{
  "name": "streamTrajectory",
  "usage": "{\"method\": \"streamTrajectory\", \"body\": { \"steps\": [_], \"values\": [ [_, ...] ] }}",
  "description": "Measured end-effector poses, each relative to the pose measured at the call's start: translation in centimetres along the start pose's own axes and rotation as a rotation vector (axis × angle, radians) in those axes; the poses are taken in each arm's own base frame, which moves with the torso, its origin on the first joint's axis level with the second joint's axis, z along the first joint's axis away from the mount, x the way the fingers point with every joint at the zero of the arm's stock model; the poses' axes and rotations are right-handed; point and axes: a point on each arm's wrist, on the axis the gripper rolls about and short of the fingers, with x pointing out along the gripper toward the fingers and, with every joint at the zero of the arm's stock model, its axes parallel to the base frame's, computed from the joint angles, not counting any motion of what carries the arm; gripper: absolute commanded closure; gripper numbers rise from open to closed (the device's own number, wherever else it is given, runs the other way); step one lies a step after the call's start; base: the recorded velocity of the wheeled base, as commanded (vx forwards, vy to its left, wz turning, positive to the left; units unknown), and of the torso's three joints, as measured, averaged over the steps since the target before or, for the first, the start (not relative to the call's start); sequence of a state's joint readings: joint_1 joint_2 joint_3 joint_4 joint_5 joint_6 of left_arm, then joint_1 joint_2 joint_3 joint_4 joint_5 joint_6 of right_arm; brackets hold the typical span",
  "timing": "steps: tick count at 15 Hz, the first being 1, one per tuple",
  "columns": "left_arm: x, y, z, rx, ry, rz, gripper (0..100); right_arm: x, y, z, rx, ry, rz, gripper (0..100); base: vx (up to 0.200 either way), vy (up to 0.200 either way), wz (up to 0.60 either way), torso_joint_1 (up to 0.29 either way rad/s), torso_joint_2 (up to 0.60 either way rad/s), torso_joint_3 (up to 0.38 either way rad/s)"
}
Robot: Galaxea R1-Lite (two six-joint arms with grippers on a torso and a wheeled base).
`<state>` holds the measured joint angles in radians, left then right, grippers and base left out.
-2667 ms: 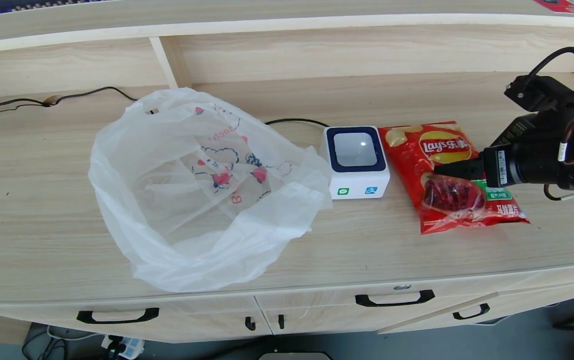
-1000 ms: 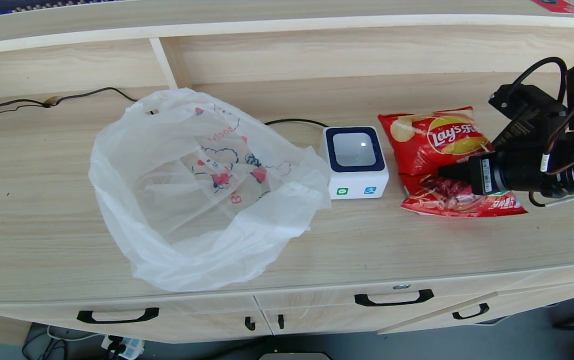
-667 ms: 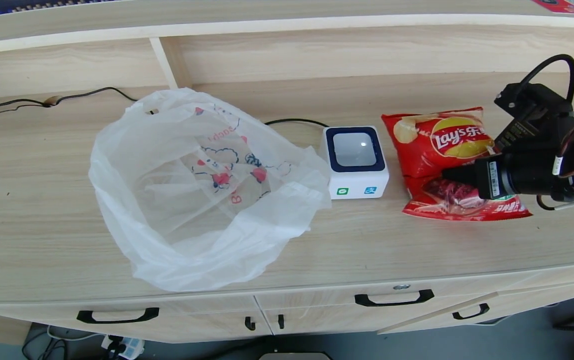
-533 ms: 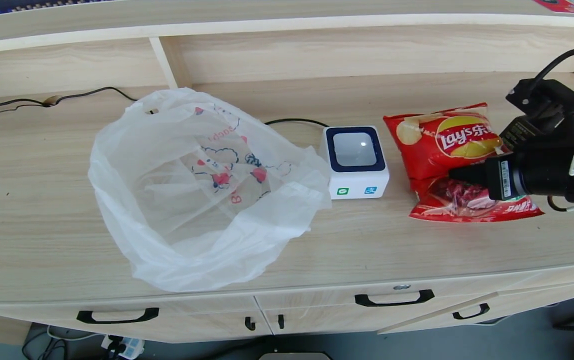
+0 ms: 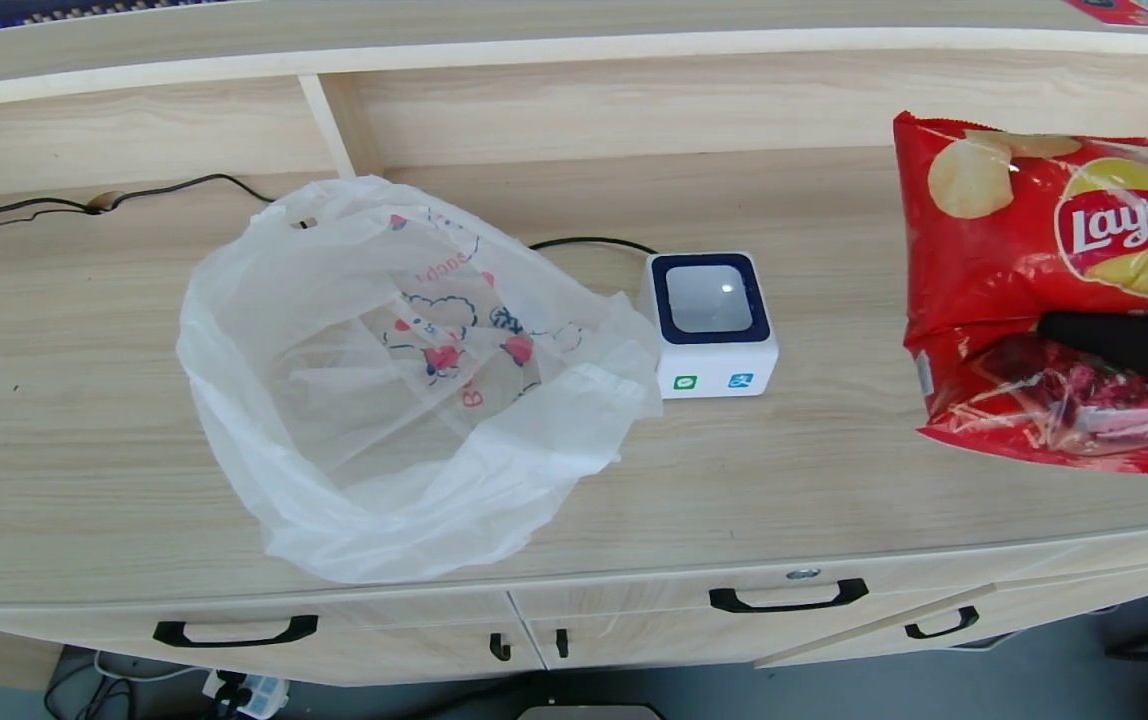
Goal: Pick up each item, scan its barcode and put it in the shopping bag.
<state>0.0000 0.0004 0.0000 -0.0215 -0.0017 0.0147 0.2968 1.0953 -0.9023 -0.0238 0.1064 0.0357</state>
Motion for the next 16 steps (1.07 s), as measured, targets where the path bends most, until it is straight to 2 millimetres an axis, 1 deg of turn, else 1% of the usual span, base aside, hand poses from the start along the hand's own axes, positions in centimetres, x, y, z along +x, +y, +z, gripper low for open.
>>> {"method": "streamTrajectory", "body": {
  "steps": [2,4,6,7,9,10,11,13,16],
  "values": [
    [0.0,0.0,0.0,0.0,0.0,0.0,0,-2.6,1.3,-0.7,0.07,-0.078,0.102,100,0.0,0.0,0.0,0.0,0.0,0.0],
    [0.0,0.0,0.0,0.002,0.0,0.0,0,-5.1,2.3,-1.9,0.17,-0.11,0.219,100,0.0,0.0,0.0,0.0,0.0,0.0],
    [0.0,0.0,0.0,0.003,0.001,0.0,0,-6.7,2.7,-2.6,0.274,-0.12,0.333,100,0.0,0.0,0.0,0.0,0.0,0.0],
    [0.0,0.0,0.0,0.003,0.001,0.0,0,-7.4,3.0,-2.8,0.314,-0.11,0.42,100,0.0,0.0,0.0,0.0,0.0,0.0],
    [0.0,0.0,0.0,0.003,0.001,0.0,0,-8.5,3.5,-3.1,0.372,-0.069,0.598,100,0.0,0.0,0.0,0.0,0.0,0.0],
    [0.0,0.0,0.0,0.003,0.0,0.0,0,-8.9,3.8,-3.3,0.428,-0.04,0.676,100,0.0,0.0,0.0,0.0,0.0,0.0],
    [0.0,0.0,0.0,0.003,0.001,0.0,0,-9.2,4.0,-3.2,0.502,-0.037,0.749,100,0.0,0.0,0.0,0.0,0.0,0.0],
    [0.0,0.0,0.0,0.003,0.001,0.0,0,-8.7,4.5,-3.1,0.591,-0.062,0.824,100,0.0,0.0,0.0,0.0,0.0,0.0],
    [0.0,0.0,0.0,0.003,-0.002,0.0,0,-6.5,5.5,-3.4,0.71,-0.074,0.876,100,0.0,0.0,0.0,0.0,0.0,0.0]
  ]
}}
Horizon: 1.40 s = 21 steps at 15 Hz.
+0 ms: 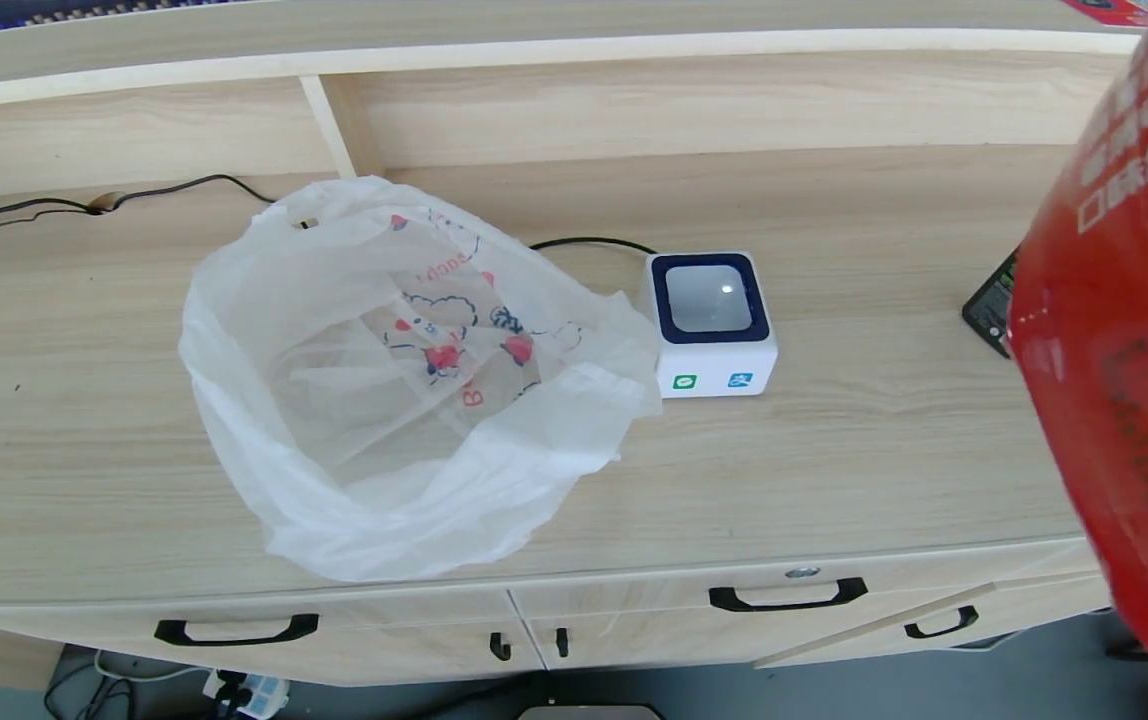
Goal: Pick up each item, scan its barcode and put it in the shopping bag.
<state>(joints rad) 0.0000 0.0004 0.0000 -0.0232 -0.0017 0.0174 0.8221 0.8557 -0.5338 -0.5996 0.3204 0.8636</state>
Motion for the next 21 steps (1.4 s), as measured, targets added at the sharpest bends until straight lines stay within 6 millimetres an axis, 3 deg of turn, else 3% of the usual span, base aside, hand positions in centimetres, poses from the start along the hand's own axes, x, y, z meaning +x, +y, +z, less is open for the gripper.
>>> {"method": "streamTrajectory", "body": {
  "steps": [7,10,14,17,19,21],
  "values": [
    [0.0,0.0,0.0,0.0,0.0,0.0,0,3.6,-3.5,-1.8,0.299,0.018,0.02,100,0.0,0.0,0.0,0.0,0.0,0.0],
    [0.0,0.0,0.0,0.004,0.0,0.0,0,3.7,-4.0,-2.6,0.339,0.049,0.024,100,0.0,0.0,0.0,0.0,0.0,0.0],
    [0.0,0.0,0.0,0.005,0.0,0.0,0,4.0,-3.5,-2.2,0.374,0.039,0.075,100,0.0,0.0,0.0,0.0,0.0,0.0],
    [0.0,0.0,0.0,0.004,0.0,0.0,0,4.0,-3.6,-2.2,0.325,0.04,0.068,100,0.0,0.0,0.0,0.0,0.0,0.0],
    [0.0,0.0,0.0,0.005,-0.001,0.0,0,4.2,-4.2,-1.8,0.19,0.022,0.021,100,0.0,0.0,0.0,0.0,0.0,0.0],
    [0.0,0.0,0.0,0.004,-0.001,0.0,0,5.3,-4.7,0.3,-0.007,-0.052,-0.049,100,0.0,0.0,0.0,0.0,0.0,0.0]
  ]
}}
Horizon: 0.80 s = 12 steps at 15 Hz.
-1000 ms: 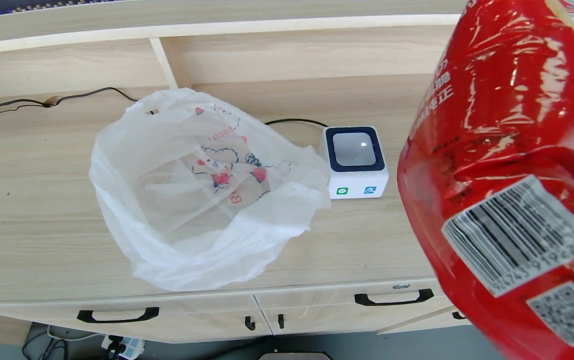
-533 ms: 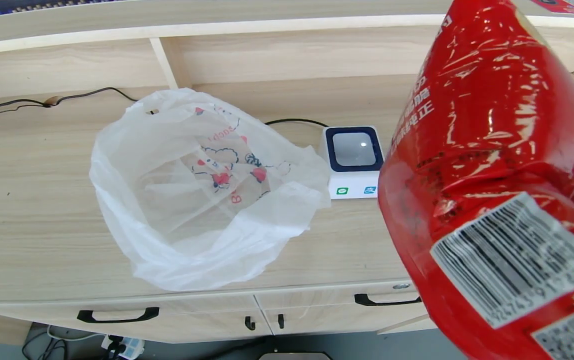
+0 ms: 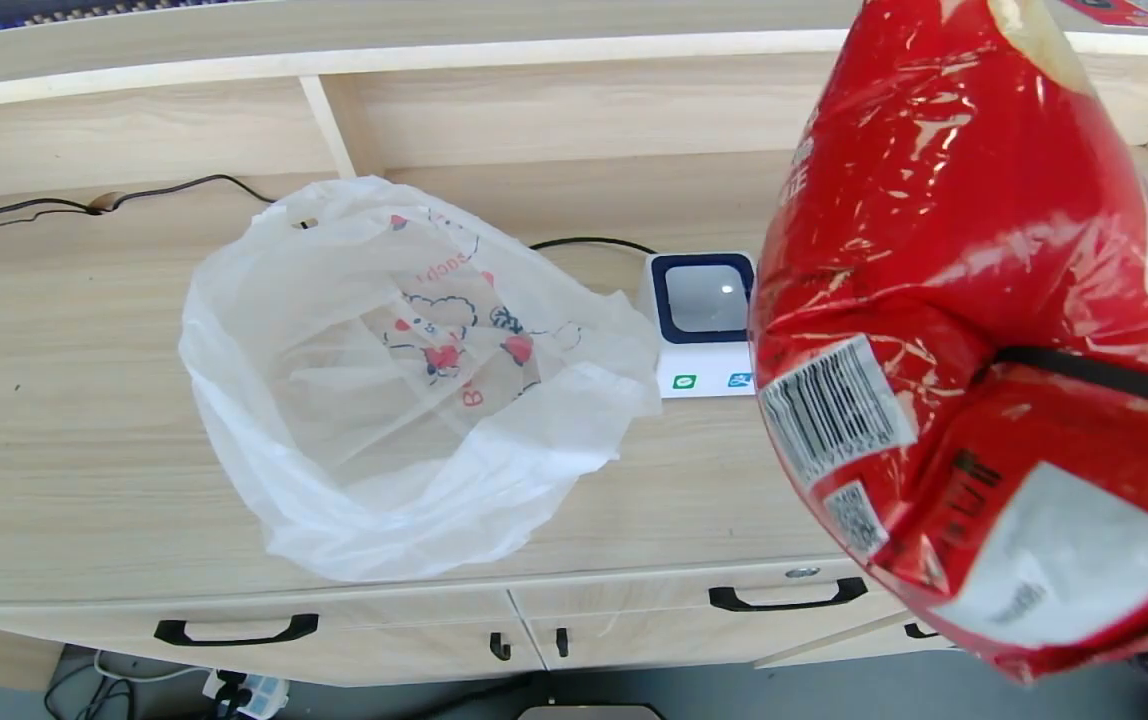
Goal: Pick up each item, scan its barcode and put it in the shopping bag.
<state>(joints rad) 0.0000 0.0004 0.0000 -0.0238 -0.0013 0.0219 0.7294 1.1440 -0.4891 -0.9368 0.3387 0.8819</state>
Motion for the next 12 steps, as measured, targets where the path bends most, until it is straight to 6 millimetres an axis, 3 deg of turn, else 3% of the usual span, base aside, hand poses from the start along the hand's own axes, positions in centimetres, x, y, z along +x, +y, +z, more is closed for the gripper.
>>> {"method": "streamTrajectory", "body": {
  "steps": [4,7,10,12],
  "values": [
    [0.0,0.0,0.0,-0.001,0.0,0.0,0,3.1,0.8,7.0,-0.239,-0.186,-0.107,100,0.0,0.0,0.0,0.0,0.0,0.0],
    [0.0,0.0,0.0,-0.001,0.002,0.0,0,5.5,2.3,10.9,-0.415,-0.221,-0.13,100,0.0,0.0,0.0,0.0,0.0,0.0],
    [0.0,0.0,0.0,-0.002,0.001,0.0,0,8.2,2.0,12.1,-0.836,-0.148,-0.187,100,0.0,0.0,0.0,0.0,0.0,0.0],
    [0.0,0.0,0.0,-0.002,0.001,0.0,0,9.6,0.7,12.0,-0.96,-0.084,-0.265,100,0.0,0.0,0.0,0.0,0.0,0.0]
  ]
}}
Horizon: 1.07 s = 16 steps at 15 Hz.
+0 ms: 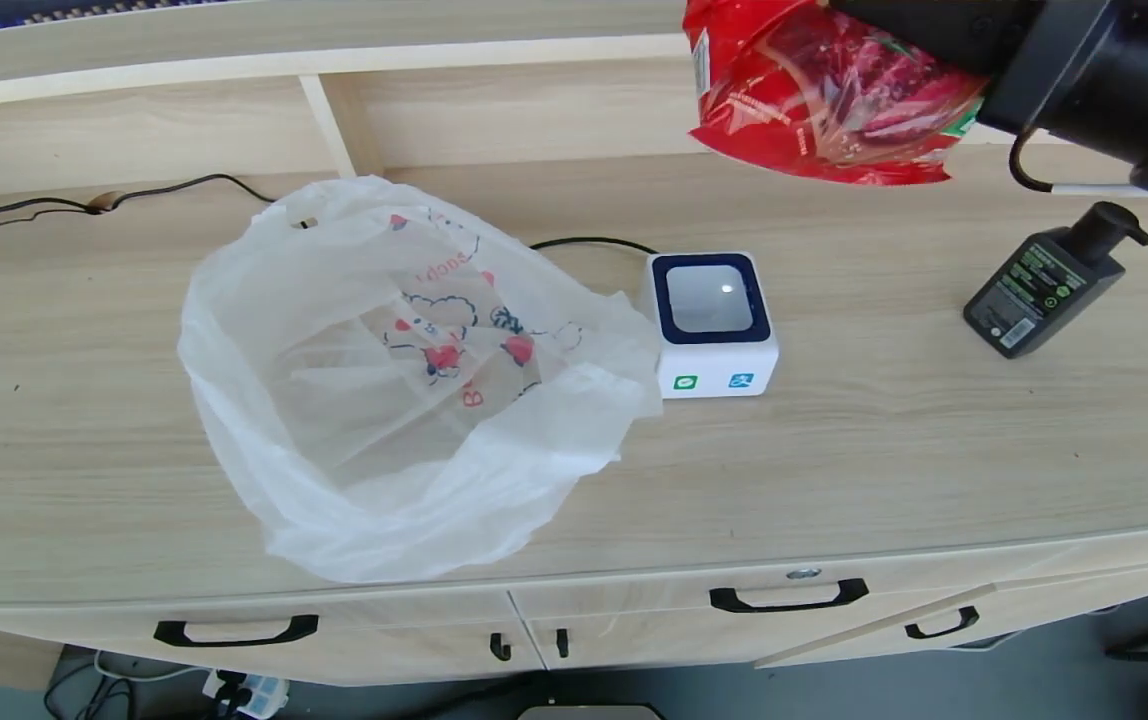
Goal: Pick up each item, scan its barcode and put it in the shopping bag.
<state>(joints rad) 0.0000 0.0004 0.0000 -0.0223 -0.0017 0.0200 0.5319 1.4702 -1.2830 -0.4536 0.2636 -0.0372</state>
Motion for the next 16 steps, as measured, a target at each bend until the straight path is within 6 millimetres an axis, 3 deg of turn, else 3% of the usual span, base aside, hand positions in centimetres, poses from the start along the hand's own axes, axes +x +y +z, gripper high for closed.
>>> {"method": "streamTrajectory", "body": {
  "steps": [3,7,16],
  "values": [
    [0.0,0.0,0.0,0.001,-0.001,0.0,0,1.2,-0.4,-2.4,-0.011,0.162,-0.143,100,0.0,0.0,0.0,0.0,0.0,0.0],
    [0.0,0.0,0.0,0.01,-0.003,0.0,0,0.6,-0.6,-4.2,-0.072,0.378,-0.173,100,0.0,0.0,0.0,0.0,0.0,0.0],
    [0.0,0.0,0.0,0.01,-0.003,0.0,0,0.8,-1.3,-6.2,-0.067,0.443,-0.181,100,0.0,0.0,0.0,0.0,0.0,0.0]
  ]
}}
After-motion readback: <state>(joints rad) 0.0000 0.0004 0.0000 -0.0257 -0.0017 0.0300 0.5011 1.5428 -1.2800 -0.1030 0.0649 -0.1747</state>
